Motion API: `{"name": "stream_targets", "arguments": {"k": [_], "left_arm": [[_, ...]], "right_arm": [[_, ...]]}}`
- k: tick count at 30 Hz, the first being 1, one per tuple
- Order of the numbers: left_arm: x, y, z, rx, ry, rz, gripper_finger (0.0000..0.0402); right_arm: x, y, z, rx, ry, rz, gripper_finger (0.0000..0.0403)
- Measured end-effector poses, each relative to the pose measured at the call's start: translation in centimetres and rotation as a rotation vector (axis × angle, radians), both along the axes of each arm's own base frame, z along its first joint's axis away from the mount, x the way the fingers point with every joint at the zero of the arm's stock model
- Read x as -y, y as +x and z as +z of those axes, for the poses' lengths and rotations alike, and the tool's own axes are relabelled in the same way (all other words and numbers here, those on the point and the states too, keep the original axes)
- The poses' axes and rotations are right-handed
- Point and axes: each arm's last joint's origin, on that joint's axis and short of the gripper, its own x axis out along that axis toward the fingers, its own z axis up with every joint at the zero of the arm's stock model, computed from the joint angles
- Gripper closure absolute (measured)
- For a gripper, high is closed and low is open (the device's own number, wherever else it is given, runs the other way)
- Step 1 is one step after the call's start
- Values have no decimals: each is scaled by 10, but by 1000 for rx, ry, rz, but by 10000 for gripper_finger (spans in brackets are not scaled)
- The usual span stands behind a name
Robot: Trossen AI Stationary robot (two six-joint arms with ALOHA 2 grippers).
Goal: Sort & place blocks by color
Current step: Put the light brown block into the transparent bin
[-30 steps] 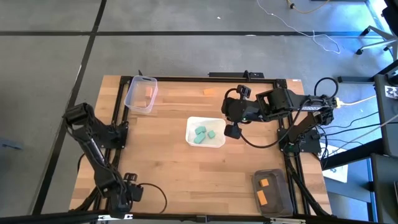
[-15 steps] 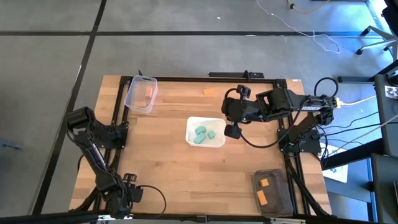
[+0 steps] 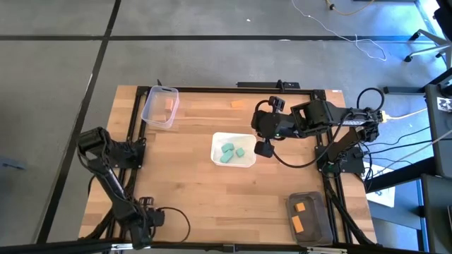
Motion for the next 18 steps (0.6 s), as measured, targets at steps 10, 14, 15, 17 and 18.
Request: {"name": "stream_targets", "arguments": {"k": [10,14,15,17,18], "left_arm": [[-7,11,-1,-70,-16,143,261],[-11,18,-2,-86,-22,168,281],[-12,20,-2,-89,-22,175,281],[-15,24,-1,-101,-33,188,281],[-17,26,-1,-103,-33,195,281]], "right_arm": [[0,2,1,23,4,0,352],[0,2,1,23,4,0,352],[0,2,1,23,4,0,352],[0,2,1,23,4,0,352],[0,2,1,23,4,1,352]]}}
